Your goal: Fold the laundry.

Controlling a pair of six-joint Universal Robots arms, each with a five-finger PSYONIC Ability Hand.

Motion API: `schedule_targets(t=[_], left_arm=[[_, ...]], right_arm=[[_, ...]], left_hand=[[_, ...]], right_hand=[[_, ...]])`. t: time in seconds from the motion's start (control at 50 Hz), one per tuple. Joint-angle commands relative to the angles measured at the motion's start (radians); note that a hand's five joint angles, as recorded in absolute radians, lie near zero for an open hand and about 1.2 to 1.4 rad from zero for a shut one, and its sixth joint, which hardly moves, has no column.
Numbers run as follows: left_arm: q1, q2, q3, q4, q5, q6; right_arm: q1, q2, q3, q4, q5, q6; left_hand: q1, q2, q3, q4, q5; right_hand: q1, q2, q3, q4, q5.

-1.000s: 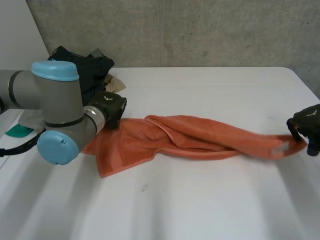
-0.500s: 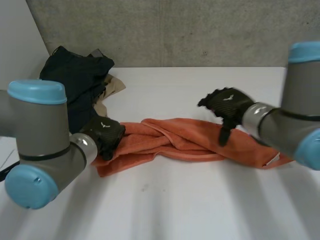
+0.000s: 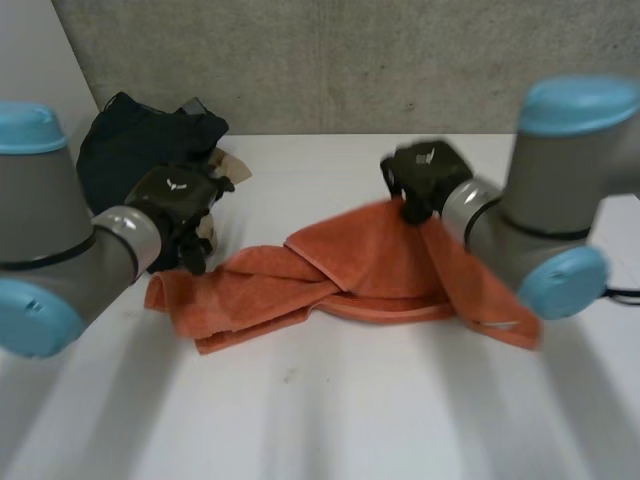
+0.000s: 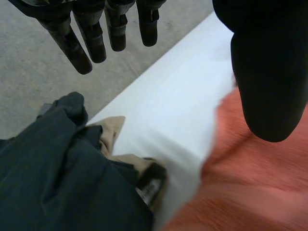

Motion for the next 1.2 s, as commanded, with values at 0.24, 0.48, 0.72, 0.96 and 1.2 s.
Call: schedule_targets(t=[0.24, 0.48, 0.72, 0.96, 1.2], left_arm=[[-0.049, -0.400, 0.417, -0.284, 0.136, -0.142], [-0.088, -0.400, 0.596, -0.257, -0.010, -0.191], [-0.129, -0.173, 0.678, 0.091, -0.203, -0.173], [-0.198, -0.142, 0.227, 0.216, -0.253, -0.088], [-0.264, -0.254, 0.114, 0.142, -0.304, -0.090]], right_arm=[[-0.108, -0.451, 0.075, 0.021, -0.201, 0.158], [-0.154, -0.355, 0.020, -0.074, -0.191, 0.167], [-0.231, -0.131, -0.250, -0.272, -0.040, 0.202], [-0.326, -0.051, -0.141, 0.016, -0.218, 0.169], [-0.325, 0.176, -0.066, 0.131, -0.194, -0.146]], left_hand=[[-0.030, -0.029, -0.038, -0.026, -0.050], [1.192, 1.192, 1.184, 1.195, 1.172], [1.192, 1.192, 1.184, 1.195, 1.172], [1.019, 1.020, 1.011, 1.023, 0.999], [0.326, 0.327, 0.318, 0.330, 0.306]], right_hand=[[0.264, 0.219, 0.212, 0.203, 0.237], [0.264, 0.219, 0.212, 0.203, 0.237], [0.264, 0.219, 0.212, 0.203, 0.237], [0.264, 0.219, 0.212, 0.203, 0.237], [0.264, 0.219, 0.212, 0.203, 0.237]])
